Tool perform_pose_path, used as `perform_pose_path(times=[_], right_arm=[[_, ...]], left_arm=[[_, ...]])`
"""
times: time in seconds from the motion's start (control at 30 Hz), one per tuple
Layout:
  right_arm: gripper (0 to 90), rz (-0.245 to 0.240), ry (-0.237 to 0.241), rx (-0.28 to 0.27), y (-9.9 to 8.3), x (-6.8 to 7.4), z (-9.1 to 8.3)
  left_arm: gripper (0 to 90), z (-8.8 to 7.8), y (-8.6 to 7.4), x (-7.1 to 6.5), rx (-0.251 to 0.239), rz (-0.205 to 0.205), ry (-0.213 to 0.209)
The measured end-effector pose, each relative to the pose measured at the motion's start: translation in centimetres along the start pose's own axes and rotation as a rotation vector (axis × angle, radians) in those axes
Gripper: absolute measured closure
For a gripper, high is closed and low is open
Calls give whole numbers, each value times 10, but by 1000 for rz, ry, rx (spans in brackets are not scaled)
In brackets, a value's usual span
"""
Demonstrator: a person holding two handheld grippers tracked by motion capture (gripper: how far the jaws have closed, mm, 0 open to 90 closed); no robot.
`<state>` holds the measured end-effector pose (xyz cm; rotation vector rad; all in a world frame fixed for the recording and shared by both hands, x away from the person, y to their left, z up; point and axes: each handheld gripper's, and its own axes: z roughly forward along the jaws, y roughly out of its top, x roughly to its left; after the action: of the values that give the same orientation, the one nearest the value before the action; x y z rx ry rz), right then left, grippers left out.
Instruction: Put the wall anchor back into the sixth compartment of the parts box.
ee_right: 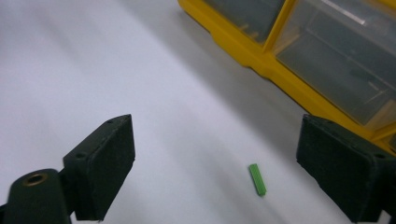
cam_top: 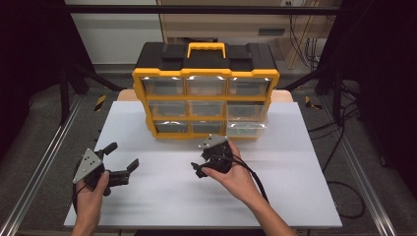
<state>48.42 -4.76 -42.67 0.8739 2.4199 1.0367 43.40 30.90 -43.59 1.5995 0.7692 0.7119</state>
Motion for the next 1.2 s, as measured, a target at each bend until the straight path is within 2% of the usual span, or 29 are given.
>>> perform_pose_path(times=[0.37,0.53,0.73,1.07,1.1,1.2], right_arm=[[202,24,11,66,-4,-7,12],[210,44,18,62,-7,-10,15],[220,56,2,65,-17,-10,16],[355,53,-36,59,-24,-18,18],[364,59,-25,59,-24,-18,19],[402,61,-34,56,-23,-18,20]], left_arm=[[13,0,0,0,1,2,0],[13,0,0,0,1,3,0],[13,0,0,-1,1,5,-2],[13,0,0,0,-1,2,0],[13,0,0,0,-1,1,0],[14,0,0,0,-1,3,-2]])
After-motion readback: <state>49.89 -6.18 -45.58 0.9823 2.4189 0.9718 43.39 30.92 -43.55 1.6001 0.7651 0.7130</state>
